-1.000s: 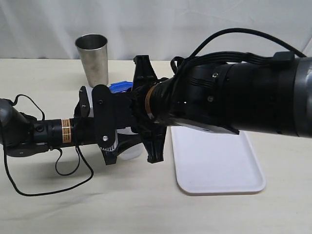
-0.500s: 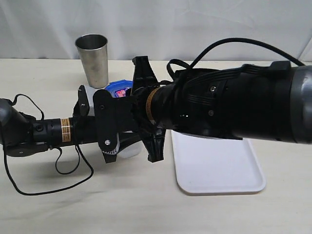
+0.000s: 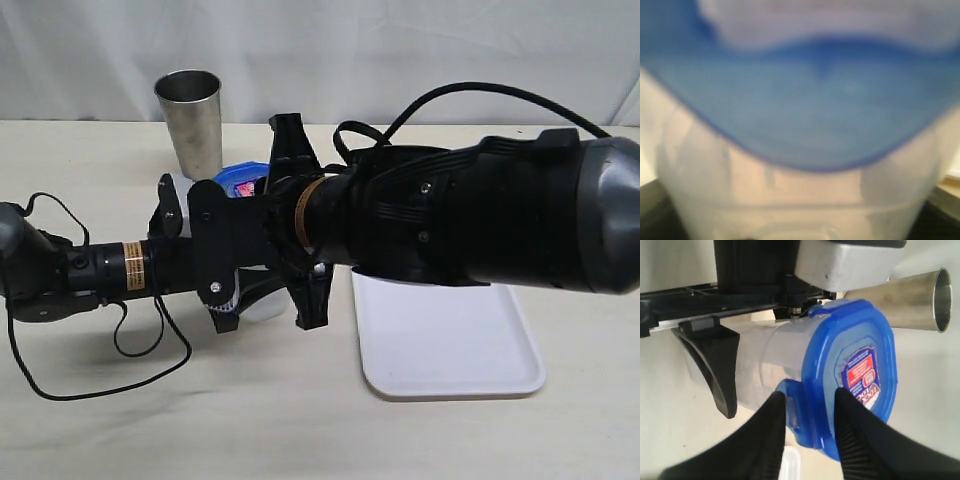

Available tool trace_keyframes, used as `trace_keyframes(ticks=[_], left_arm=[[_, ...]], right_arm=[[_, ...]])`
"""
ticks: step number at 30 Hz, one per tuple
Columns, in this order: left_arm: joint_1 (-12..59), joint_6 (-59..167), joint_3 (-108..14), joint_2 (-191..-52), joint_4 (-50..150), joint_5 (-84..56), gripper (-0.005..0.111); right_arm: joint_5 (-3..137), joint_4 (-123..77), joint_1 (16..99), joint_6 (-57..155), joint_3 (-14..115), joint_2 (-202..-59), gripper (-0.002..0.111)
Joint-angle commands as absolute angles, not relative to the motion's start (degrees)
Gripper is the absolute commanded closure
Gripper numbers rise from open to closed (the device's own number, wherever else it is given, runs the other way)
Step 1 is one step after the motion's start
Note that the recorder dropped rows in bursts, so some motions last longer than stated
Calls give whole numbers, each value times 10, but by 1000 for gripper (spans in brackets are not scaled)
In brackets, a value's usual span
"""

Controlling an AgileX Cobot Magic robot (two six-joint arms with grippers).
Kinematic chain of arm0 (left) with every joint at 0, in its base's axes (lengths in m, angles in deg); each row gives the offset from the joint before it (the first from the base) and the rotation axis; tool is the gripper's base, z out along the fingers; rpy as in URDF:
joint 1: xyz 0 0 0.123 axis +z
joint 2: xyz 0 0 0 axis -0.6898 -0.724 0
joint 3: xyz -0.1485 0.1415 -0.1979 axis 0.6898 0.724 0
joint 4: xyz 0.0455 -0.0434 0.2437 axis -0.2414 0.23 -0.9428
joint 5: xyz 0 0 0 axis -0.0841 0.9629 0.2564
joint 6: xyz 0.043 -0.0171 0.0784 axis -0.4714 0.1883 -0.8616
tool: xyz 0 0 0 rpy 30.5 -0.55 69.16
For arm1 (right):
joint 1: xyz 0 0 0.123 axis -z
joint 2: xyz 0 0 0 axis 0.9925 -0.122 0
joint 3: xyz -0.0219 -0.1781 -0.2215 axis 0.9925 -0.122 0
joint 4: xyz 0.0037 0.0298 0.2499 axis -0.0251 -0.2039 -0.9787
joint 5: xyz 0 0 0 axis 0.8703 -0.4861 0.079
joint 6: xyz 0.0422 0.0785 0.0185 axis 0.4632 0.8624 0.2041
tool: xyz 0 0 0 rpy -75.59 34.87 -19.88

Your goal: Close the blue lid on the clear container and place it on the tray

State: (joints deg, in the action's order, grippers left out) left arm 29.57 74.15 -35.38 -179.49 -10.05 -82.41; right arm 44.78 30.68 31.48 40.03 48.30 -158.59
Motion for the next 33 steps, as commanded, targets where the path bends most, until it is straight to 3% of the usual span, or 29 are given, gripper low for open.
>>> trace_keyframes(ticks=[1, 4, 16, 27, 33], left_arm=[[283, 680, -350, -1792, -135, -842, 107], [283, 675, -350, -1792, -125, -842, 107], [283, 425, -350, -1792, -116, -842, 107], [283, 351, -350, -1792, -126, -842, 107], [283, 340, -350, -1792, -154, -842, 107]], right_arm=[[438, 185, 317, 393, 466, -1594, 67], [437, 131, 317, 364, 466, -1569, 63], [398, -163, 317, 201, 471, -1427, 63], [68, -189, 321, 220, 681, -1493, 63], [-23, -269, 381, 170, 786, -1584, 63]])
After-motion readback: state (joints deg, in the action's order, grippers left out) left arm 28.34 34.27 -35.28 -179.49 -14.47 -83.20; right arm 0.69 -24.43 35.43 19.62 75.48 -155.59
